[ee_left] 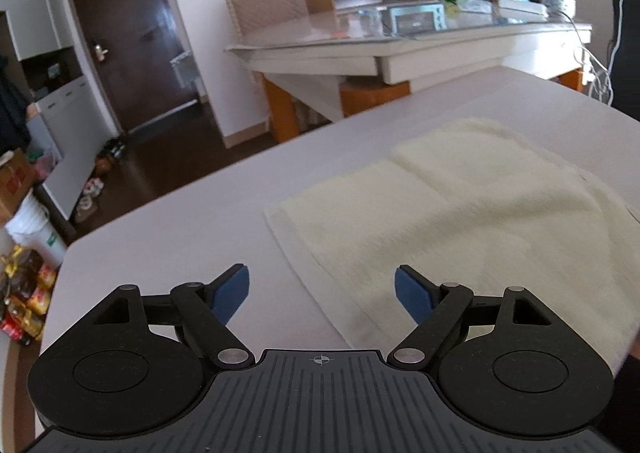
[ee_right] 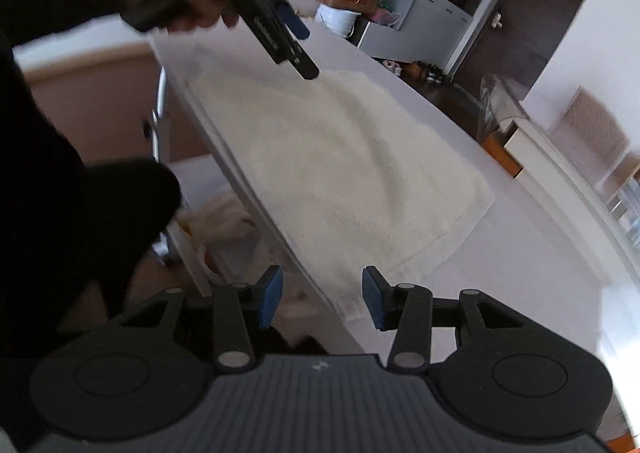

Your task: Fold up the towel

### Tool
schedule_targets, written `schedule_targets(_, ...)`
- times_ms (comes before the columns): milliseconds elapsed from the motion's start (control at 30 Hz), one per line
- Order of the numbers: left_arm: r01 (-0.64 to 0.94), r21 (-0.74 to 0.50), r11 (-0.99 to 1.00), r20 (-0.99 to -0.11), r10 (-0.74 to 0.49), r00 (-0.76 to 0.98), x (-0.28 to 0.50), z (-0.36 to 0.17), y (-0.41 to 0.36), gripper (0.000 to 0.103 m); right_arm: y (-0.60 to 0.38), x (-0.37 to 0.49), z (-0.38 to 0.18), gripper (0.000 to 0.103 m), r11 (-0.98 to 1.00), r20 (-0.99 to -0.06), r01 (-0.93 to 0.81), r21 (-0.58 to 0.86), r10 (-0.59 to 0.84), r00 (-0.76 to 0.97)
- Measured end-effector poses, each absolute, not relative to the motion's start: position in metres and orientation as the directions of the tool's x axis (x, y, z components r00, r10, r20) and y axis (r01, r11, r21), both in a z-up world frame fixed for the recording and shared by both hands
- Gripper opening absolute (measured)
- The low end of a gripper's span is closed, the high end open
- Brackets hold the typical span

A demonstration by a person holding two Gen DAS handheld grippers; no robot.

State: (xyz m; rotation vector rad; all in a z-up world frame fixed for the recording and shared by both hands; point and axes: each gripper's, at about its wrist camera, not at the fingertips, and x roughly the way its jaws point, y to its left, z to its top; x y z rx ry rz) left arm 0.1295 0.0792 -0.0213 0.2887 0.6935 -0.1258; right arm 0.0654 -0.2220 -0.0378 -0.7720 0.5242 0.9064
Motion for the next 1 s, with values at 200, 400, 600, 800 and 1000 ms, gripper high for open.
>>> schedule_targets(200, 0.211, 0.288, 0.934, -0.659, 0.033, 0.752, 0.105, -0.030, 0.073, 0.085, -0.219, 0.064, -0.049, 0.047, 0.329, -0.685, -0.836, -0.438, 0.480, 0.548)
schedule_targets(400, 0.200, 0.293, 0.935, -0.666, 0.050, 0.744, 0.094, -0.025, 0.074, 0.086, -0.228, 0.050, -0.048, 0.038, 0.303, -0.682, -0.829, -0.470, 0.472, 0.559)
schedule_targets(600, 0.171, 0.269, 0.948, -0.642, 0.043, 0.766, 0.090, -0.018, 0.075, 0.086, -0.232, 0.041, -0.048, 0.024, 0.276, -0.676, -0.816, -0.508, 0.460, 0.576)
schedule_targets(800, 0.198, 0.278, 0.940, -0.651, 0.033, 0.758, 0.087, -0.021, 0.069, 0.086, -0.236, 0.034, -0.042, 0.006, 0.259, -0.666, -0.810, -0.527, 0.466, 0.582)
schedule_targets(1000, 0.246, 0.319, 0.915, -0.670, 0.034, 0.741, 0.074, -0.026, 0.062, 0.086, -0.236, 0.032, -0.029, 0.006, 0.266, -0.625, -0.774, -0.574, 0.469, 0.624)
